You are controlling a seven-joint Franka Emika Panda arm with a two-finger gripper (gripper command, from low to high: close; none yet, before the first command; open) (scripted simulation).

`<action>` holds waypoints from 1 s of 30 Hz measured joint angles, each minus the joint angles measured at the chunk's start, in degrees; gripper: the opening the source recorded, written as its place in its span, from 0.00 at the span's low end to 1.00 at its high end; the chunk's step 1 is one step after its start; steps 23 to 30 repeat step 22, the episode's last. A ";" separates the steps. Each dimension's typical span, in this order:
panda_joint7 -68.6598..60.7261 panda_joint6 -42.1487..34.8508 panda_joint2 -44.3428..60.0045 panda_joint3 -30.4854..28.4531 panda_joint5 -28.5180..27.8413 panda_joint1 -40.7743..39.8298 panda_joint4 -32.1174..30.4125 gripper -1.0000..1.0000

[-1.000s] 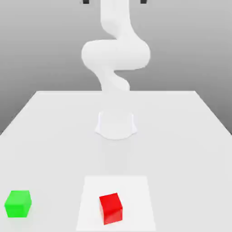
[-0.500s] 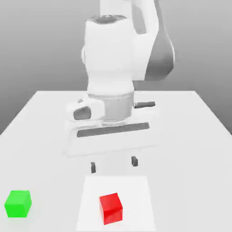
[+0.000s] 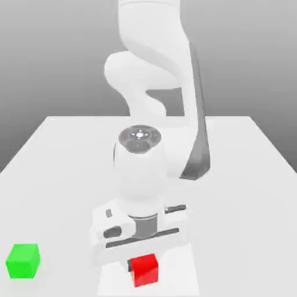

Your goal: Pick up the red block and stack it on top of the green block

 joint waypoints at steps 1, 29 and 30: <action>0.27 -1.13 -1.35 -0.30 -0.38 0.22 -0.21 0.00; -3.21 -9.90 -0.24 -12.45 7.76 -17.44 8.49 1.00; -3.21 -9.90 -0.24 -12.45 7.76 -17.44 8.49 1.00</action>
